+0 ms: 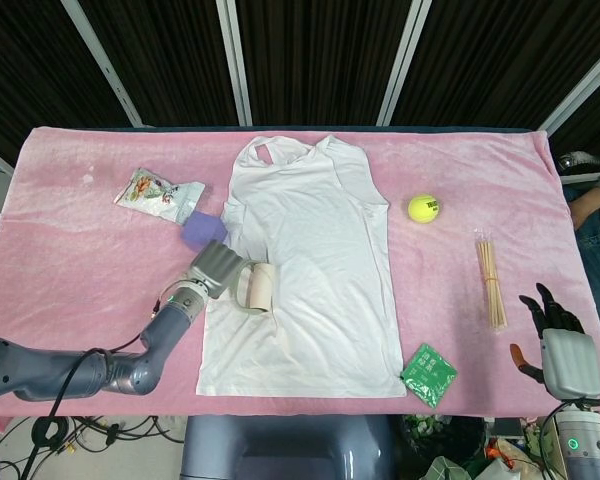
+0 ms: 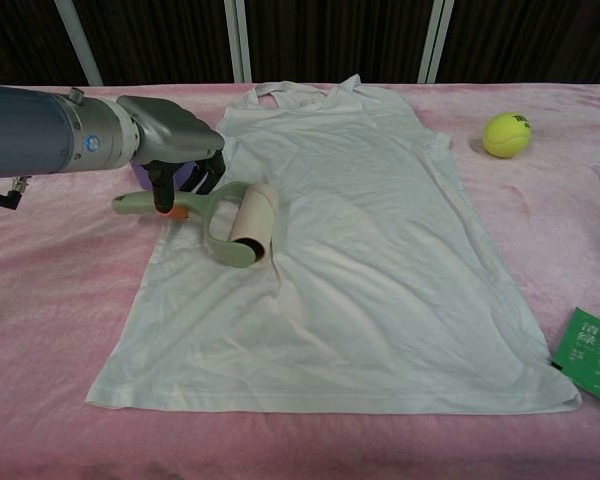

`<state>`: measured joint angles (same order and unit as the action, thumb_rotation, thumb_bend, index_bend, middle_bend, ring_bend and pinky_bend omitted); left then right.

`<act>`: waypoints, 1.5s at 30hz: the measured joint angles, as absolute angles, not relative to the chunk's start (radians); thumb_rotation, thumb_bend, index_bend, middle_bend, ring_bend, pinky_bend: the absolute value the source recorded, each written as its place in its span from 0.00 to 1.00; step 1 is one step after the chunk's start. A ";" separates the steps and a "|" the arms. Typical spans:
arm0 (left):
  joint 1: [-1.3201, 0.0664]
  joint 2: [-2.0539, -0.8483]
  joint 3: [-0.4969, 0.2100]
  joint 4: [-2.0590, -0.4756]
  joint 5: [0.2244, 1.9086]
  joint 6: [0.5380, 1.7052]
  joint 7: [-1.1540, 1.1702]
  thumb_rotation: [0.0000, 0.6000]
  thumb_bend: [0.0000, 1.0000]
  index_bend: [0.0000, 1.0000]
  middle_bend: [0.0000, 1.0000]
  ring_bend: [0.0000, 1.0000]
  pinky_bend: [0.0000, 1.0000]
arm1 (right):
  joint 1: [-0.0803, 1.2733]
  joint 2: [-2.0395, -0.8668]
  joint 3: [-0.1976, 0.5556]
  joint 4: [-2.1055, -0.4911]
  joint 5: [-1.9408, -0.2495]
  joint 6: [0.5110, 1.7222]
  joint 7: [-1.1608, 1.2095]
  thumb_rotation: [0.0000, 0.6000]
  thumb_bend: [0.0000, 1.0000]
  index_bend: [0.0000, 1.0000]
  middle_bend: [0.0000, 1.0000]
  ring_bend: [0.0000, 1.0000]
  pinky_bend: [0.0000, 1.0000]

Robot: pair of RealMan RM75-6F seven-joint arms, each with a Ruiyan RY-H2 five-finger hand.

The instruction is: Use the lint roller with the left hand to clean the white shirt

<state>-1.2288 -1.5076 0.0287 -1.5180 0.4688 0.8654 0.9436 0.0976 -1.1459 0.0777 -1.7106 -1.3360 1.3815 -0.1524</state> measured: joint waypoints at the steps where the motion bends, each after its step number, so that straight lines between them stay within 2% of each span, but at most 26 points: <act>1: -1.235 -1.513 0.026 -1.515 0.462 0.863 0.948 1.00 0.48 0.71 0.69 0.65 0.78 | 0.098 -1.146 0.078 -1.711 -1.336 1.381 -0.152 1.00 0.25 0.20 0.03 0.16 0.20; 13: -1.347 -1.613 -0.033 -1.419 0.353 0.814 1.011 1.00 0.48 0.72 0.70 0.66 0.78 | 0.098 -1.144 0.077 -1.713 -1.335 1.379 -0.151 1.00 0.25 0.20 0.02 0.16 0.20; 28: -1.470 -1.708 -0.061 -1.302 0.153 0.811 1.130 1.00 0.48 0.72 0.70 0.66 0.78 | 0.097 -1.140 0.075 -1.717 -1.332 1.376 -0.150 1.00 0.25 0.20 0.02 0.16 0.20; 35: -1.457 -1.679 -0.024 -1.317 0.140 0.824 1.140 1.00 0.48 0.72 0.70 0.66 0.78 | 0.098 -1.140 0.075 -1.717 -1.330 1.373 -0.152 1.00 0.25 0.20 0.02 0.16 0.20; 45: -1.425 -1.539 0.067 -1.452 0.072 0.851 1.173 1.00 0.48 0.72 0.70 0.66 0.78 | 0.098 -1.141 0.077 -1.723 -1.319 1.371 -0.157 1.00 0.25 0.20 0.02 0.16 0.20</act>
